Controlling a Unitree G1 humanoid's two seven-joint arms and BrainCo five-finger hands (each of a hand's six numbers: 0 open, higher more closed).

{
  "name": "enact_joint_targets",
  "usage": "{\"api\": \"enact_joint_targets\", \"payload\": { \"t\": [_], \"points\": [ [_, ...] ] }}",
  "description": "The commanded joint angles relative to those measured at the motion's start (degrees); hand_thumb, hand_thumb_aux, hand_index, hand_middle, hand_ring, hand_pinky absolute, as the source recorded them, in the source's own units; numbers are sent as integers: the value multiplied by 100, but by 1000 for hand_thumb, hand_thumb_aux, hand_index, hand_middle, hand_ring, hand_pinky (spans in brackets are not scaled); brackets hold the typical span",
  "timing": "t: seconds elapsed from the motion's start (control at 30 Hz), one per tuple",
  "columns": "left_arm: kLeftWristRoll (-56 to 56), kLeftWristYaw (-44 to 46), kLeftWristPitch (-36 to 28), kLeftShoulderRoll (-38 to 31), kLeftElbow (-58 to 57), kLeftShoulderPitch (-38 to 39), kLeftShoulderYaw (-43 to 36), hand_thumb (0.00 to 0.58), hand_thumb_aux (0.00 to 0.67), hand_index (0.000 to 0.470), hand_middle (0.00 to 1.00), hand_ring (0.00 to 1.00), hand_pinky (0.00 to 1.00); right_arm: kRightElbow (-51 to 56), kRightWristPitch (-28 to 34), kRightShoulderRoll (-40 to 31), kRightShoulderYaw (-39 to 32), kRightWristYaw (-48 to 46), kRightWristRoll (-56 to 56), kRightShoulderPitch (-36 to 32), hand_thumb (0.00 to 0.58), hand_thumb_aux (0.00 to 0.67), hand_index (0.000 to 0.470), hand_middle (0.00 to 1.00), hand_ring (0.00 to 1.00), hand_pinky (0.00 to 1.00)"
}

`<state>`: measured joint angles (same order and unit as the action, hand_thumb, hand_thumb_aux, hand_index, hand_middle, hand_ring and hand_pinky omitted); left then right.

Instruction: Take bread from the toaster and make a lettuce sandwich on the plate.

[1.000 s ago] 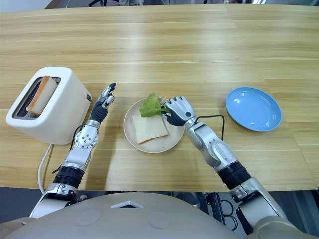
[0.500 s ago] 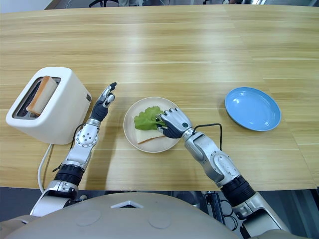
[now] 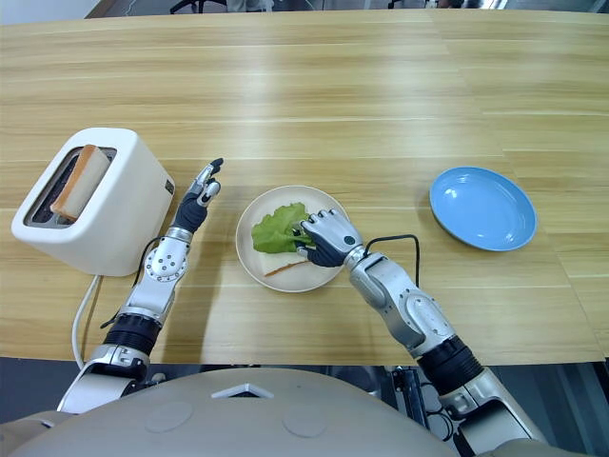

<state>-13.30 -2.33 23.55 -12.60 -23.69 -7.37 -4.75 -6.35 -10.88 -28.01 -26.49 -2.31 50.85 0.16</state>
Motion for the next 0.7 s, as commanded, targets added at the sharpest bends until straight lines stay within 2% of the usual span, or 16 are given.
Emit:
{"api": "enact_joint_targets", "payload": {
  "t": [0.03, 0.07, 0.1, 0.13, 0.5, 0.7],
  "points": [
    [-56, 6, 3, -20, -77, 39, -20, 0, 0, 0, 0, 0, 0, -31, -44, -110, 28, -238, -82, 119, 528, 470, 323, 1000, 1000, 1000],
    [-57, 4, 5, -21, -78, 39, -20, 0, 0, 0, 0, 0, 0, -44, -49, -115, 36, -245, -82, 133, 472, 381, 262, 702, 702, 702],
    [-61, 3, 8, -22, -80, 39, -22, 0, 0, 0, 0, 0, 0, -76, -26, -131, 46, -264, -44, 149, 472, 381, 262, 702, 702, 702],
    [-65, 3, 10, -23, -81, 39, -24, 0, 0, 0, 0, 0, 0, -96, -10, -144, 63, -264, -14, 161, 0, 0, 0, 0, 0, 0],
    [-72, 15, 25, -63, -55, 62, -8, 0, 0, 0, 0, 0, 0, -621, 152, -354, 599, -332, 49, 118, 0, 0, 0, 0, 0, 0],
    [-90, 38, 20, -114, 114, 120, -2, 0, 0, 0, 0, 0, 0, -1074, 403, -576, 1316, -330, 14, 67, 0, 0, 0, 0, 0, 0]
  ]
}}
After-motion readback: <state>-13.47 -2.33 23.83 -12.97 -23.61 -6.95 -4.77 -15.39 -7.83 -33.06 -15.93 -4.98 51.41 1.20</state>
